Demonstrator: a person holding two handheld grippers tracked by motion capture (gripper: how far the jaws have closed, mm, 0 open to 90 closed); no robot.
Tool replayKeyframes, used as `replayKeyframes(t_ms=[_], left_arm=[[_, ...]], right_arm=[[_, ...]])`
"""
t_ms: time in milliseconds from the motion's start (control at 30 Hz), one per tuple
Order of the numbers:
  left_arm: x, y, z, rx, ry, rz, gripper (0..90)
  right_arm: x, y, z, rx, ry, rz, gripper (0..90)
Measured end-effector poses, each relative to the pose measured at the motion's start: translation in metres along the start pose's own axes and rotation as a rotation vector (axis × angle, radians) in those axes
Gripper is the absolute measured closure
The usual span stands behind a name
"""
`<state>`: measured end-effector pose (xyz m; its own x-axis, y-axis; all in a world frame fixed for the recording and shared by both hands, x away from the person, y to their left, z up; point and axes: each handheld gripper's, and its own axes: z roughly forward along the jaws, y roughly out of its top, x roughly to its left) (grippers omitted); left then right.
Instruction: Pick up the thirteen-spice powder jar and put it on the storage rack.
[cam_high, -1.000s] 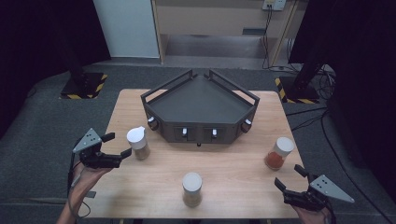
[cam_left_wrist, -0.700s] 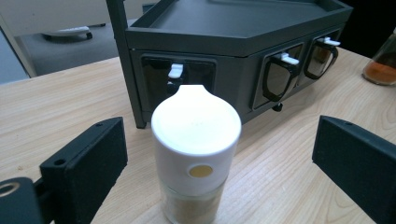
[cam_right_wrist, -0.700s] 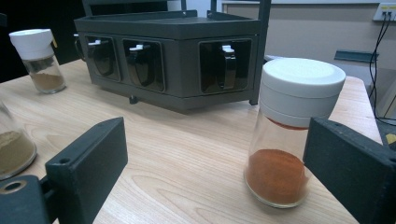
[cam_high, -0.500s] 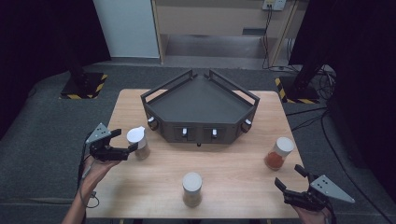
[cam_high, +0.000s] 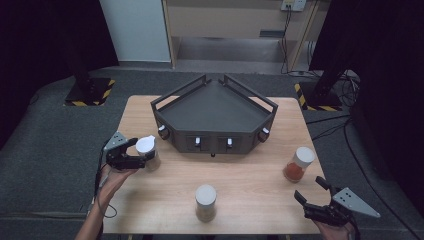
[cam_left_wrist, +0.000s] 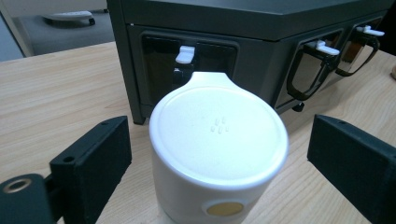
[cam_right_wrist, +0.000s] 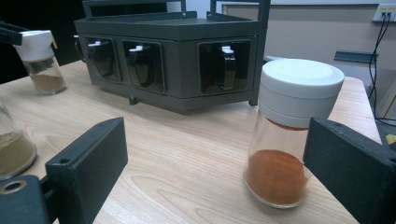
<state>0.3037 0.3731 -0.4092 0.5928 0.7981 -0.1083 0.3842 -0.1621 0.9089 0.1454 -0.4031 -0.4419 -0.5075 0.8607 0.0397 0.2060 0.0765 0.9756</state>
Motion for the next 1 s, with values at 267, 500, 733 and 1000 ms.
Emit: replayKeyframes(t_ms=[267,500,733,1000], left_arm=[[-0.002,-0.011,0.008,-0.026,0.007,-0.001,12.3],[-0.005,-0.026,0.013,-0.070,0.021,0.011,20.7],[-0.011,-0.035,0.014,-0.106,0.055,0.041,28.7],[-0.005,-0.033,0.011,-0.096,0.018,0.031,28.9]], right_arm=[[0.000,0.000,0.000,0.000,-0.001,0.001,6.4],[0.000,0.000,0.000,0.000,-0.001,0.000,6.4],[0.000,0.000,0.000,0.000,0.000,0.000,6.5],[0.000,0.000,0.000,0.000,0.000,0.001,6.5]])
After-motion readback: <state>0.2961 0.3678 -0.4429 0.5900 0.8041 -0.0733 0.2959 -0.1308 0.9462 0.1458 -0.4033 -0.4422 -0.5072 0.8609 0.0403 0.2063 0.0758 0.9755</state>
